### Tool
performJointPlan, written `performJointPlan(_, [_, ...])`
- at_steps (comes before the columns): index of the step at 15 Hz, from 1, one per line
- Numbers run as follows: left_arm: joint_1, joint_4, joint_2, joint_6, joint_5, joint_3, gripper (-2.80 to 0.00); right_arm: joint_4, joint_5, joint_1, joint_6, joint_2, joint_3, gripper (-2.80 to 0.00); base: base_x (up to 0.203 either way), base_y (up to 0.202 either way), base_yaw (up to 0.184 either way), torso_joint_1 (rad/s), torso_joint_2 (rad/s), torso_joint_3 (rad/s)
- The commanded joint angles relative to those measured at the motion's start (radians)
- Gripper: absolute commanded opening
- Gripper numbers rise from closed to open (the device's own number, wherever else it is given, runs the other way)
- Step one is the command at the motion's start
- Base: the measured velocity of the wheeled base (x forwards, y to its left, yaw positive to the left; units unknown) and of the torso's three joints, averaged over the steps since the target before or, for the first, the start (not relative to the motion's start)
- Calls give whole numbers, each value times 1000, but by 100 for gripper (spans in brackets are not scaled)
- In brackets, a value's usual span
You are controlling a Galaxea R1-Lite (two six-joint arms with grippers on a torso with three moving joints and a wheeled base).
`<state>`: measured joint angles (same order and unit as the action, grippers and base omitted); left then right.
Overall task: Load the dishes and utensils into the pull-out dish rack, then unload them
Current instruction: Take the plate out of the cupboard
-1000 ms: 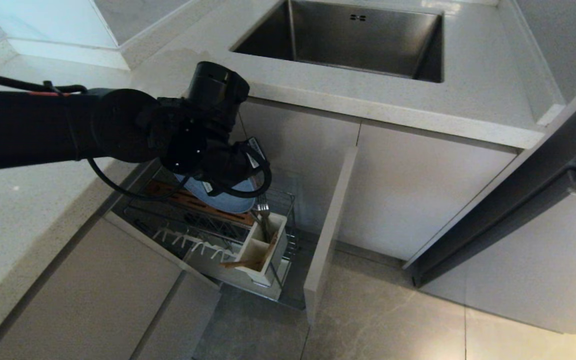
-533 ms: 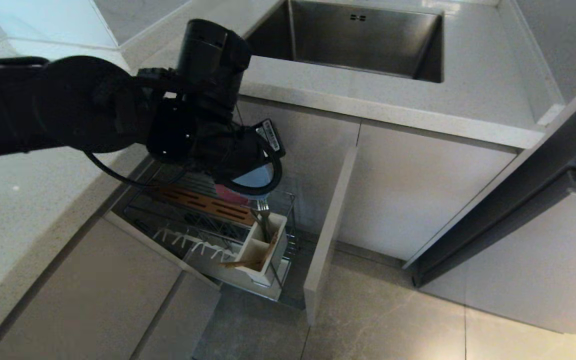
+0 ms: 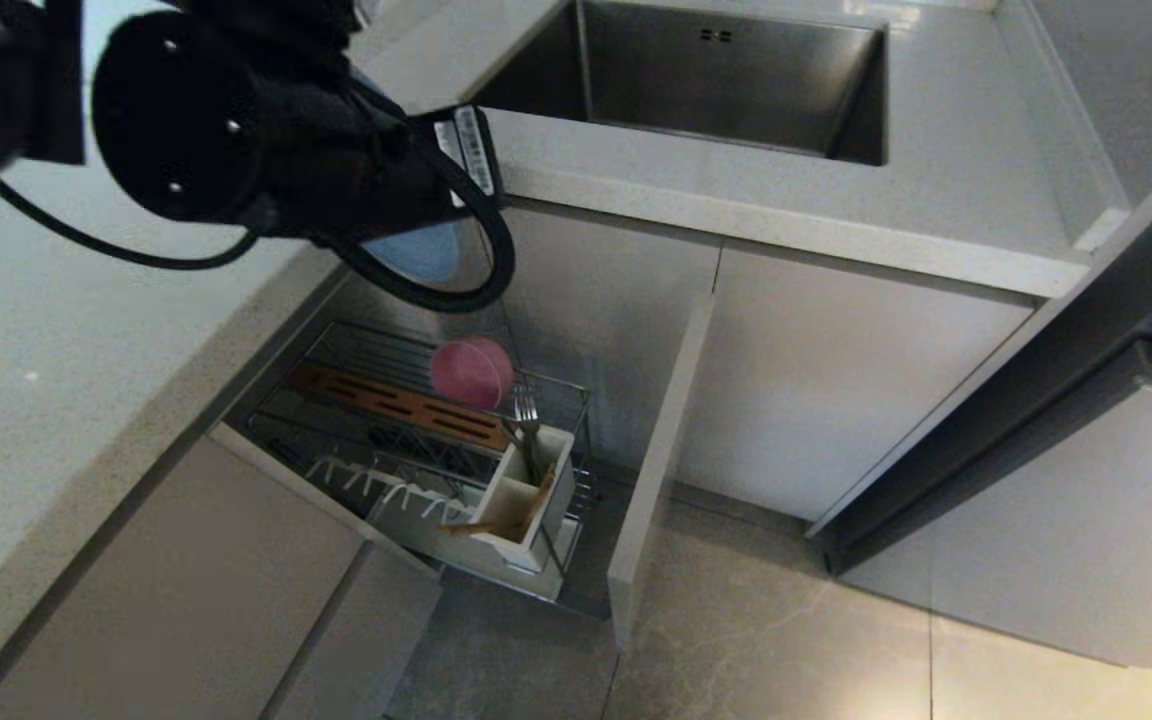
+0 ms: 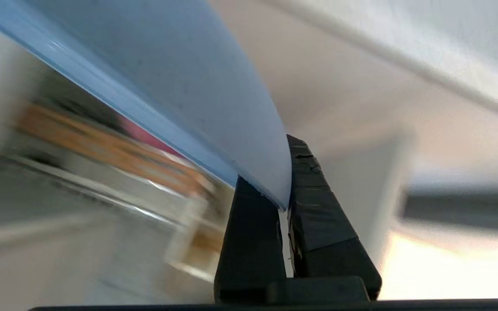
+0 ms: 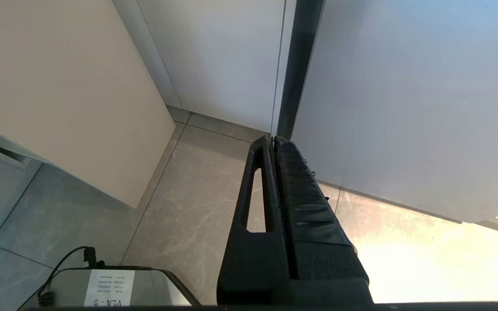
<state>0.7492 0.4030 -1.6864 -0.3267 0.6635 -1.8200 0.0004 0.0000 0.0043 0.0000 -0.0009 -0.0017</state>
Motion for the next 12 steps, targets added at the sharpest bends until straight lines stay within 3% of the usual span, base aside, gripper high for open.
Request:
performJointPlan(1, [-22, 2, 43, 33, 45, -31, -280, 0, 0, 0, 0, 1, 0, -280, 0, 0, 0, 0, 0, 0])
performJointPlan(4, [-144, 8, 86, 111, 96, -70, -280, 0, 0, 0, 0, 1, 0, -280, 0, 0, 0, 0, 0, 0])
performJointPlan(7, [-341, 13, 122, 191, 99, -77, -280, 0, 0, 0, 0, 1, 0, -280, 0, 0, 0, 0, 0, 0])
performJointPlan(9, [-493, 39, 134, 249, 78, -93, -280, 1, 0, 0, 0, 1, 0, -280, 0, 0, 0, 0, 0, 0])
performJointPlan(12, [-687, 153, 126, 341, -8, -115, -280, 0, 0, 0, 0, 1, 0, -280, 0, 0, 0, 0, 0, 0])
